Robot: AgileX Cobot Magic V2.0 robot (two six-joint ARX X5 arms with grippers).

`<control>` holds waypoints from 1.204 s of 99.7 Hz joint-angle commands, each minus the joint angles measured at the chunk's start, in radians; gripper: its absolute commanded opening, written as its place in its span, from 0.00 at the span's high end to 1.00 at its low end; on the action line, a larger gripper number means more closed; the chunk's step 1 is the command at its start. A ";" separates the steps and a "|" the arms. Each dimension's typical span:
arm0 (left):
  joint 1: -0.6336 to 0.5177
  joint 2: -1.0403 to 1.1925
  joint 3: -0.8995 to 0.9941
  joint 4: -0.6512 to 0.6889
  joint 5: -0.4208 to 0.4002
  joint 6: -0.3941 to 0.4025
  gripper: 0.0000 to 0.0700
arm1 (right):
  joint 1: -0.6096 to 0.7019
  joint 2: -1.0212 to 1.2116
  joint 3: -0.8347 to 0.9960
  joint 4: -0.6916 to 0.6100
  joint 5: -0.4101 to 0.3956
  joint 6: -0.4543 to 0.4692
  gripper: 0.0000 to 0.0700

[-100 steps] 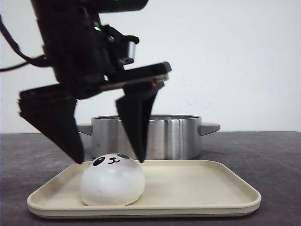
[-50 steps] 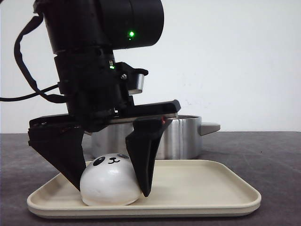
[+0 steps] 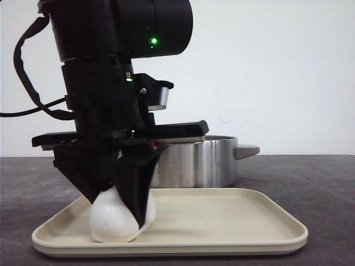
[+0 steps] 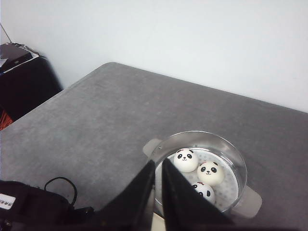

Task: Steam buns
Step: 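Lower the left gripper onto the last bun on the tray and grasp, then lift the bun with the left gripper and carry it over the pot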

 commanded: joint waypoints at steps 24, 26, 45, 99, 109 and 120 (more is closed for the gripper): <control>-0.018 -0.156 0.113 -0.002 -0.121 0.241 1.00 | 0.011 0.008 0.018 -0.004 -0.006 0.011 0.98; -0.015 -0.166 0.123 0.004 -0.127 0.259 1.00 | 0.011 0.008 0.018 -0.004 -0.006 0.011 0.98; 0.040 -0.190 0.227 0.064 -0.141 0.369 1.00 | 0.011 0.008 0.018 -0.003 -0.006 0.010 0.98; 0.290 -0.088 0.253 0.341 -0.034 0.462 1.00 | 0.011 0.008 0.018 -0.005 -0.006 0.002 0.98; 0.315 -0.033 0.262 0.336 -0.028 0.486 1.00 | 0.011 0.008 0.018 -0.011 -0.006 0.001 0.98; 0.327 0.033 0.274 0.332 -0.026 0.502 1.00 | 0.011 0.008 0.018 -0.019 -0.006 -0.004 0.98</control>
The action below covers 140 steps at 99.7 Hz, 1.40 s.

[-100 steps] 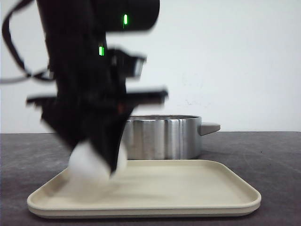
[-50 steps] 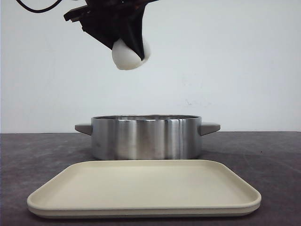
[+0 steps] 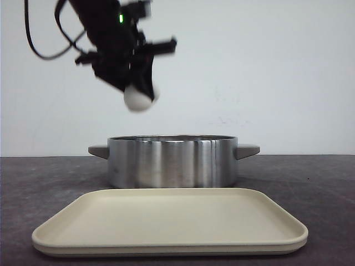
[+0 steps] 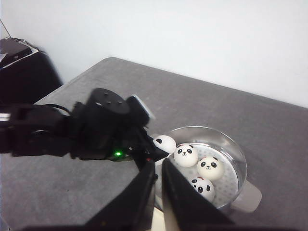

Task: Steam buns
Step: 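Lift the bun with the left gripper and carry it over the pot, then lower the bun into the pot, open left gripper, withdraw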

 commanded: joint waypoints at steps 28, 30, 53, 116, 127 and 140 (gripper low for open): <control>-0.005 0.185 0.092 0.001 0.023 0.045 1.00 | 0.011 0.008 0.018 -0.003 0.000 -0.008 0.98; -0.005 0.192 0.094 -0.001 0.023 0.045 0.99 | 0.011 0.008 0.018 -0.005 -0.001 -0.008 0.98; -0.005 0.238 0.126 -0.059 0.022 0.044 0.24 | 0.011 0.008 0.018 -0.024 0.000 -0.008 0.98; -0.006 0.106 0.347 -0.309 -0.042 -0.116 0.90 | 0.010 0.023 -0.003 -0.030 0.061 -0.108 0.98; -0.006 -0.023 0.347 -0.319 -0.042 -0.160 1.00 | 0.009 0.021 -0.061 0.007 0.109 -0.117 0.98; -0.011 -0.192 0.347 -0.356 -0.059 -0.160 1.00 | 0.009 -0.012 -0.192 0.119 0.103 -0.121 0.98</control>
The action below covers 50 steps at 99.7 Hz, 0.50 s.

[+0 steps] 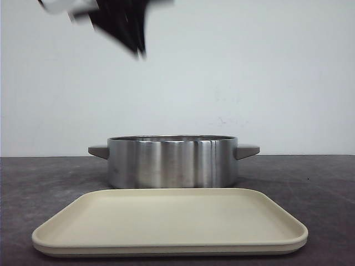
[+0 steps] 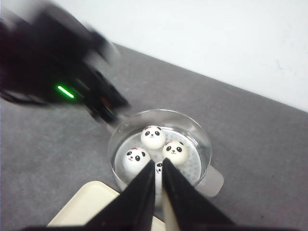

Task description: Steam buns

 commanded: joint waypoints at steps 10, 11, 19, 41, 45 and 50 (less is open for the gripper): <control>-0.019 -0.184 0.023 -0.064 -0.045 -0.029 1.00 | 0.011 -0.060 -0.186 0.187 -0.010 -0.019 0.98; -0.020 -0.197 0.023 -0.071 -0.045 -0.030 1.00 | 0.011 -0.065 -0.201 0.201 -0.013 -0.019 0.98; -0.022 -0.295 0.021 -0.122 -0.045 -0.029 1.00 | 0.011 -0.114 -0.328 0.310 -0.032 -0.019 0.98; -0.024 -0.567 -0.092 -0.235 -0.045 -0.026 1.00 | 0.011 -0.245 -0.620 0.560 -0.018 0.034 0.98; -0.024 -0.609 -0.127 -0.236 -0.045 -0.025 1.00 | 0.011 -0.260 -0.651 0.595 -0.013 0.034 0.98; -0.024 -0.665 -0.177 -0.233 -0.045 -0.025 1.00 | 0.011 -0.275 -0.682 0.625 -0.008 0.034 0.98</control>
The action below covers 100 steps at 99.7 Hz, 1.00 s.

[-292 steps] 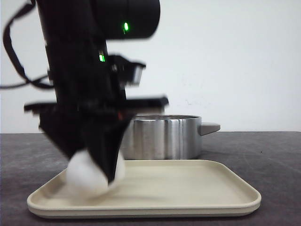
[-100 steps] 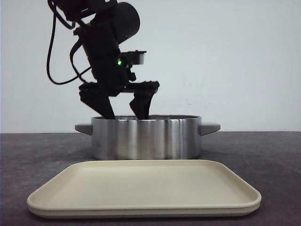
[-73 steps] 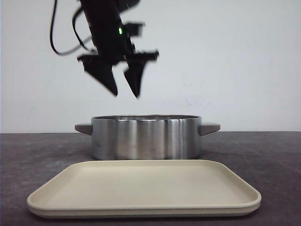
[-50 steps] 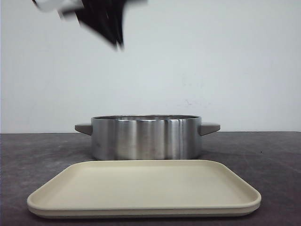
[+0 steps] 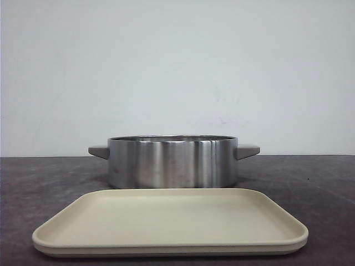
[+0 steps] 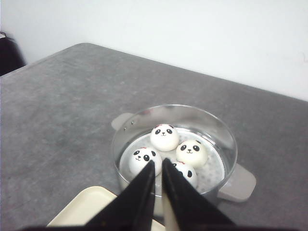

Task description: Steam buns

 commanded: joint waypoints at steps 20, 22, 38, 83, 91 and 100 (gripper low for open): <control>-0.007 -0.268 -0.275 0.001 -0.002 -0.074 1.00 | 0.011 -0.015 -0.039 0.088 0.023 0.018 0.98; -0.007 -0.287 -0.297 0.001 -0.002 -0.084 1.00 | 0.011 -0.015 -0.039 0.093 0.023 0.018 0.98; -0.007 -0.389 -0.419 -0.018 -0.002 -0.151 1.00 | 0.011 -0.021 -0.038 0.114 0.019 0.018 0.98; -0.007 -0.401 -0.427 -0.105 -0.002 -0.161 1.00 | 0.011 -0.030 -0.037 0.140 0.015 0.018 0.98; -0.007 -0.401 -0.427 -0.105 -0.002 -0.161 1.00 | 0.011 -0.030 -0.037 0.140 0.016 0.018 0.98; -0.007 -0.401 -0.427 -0.105 -0.002 -0.161 1.00 | 0.011 -0.030 -0.037 0.140 0.016 0.018 0.98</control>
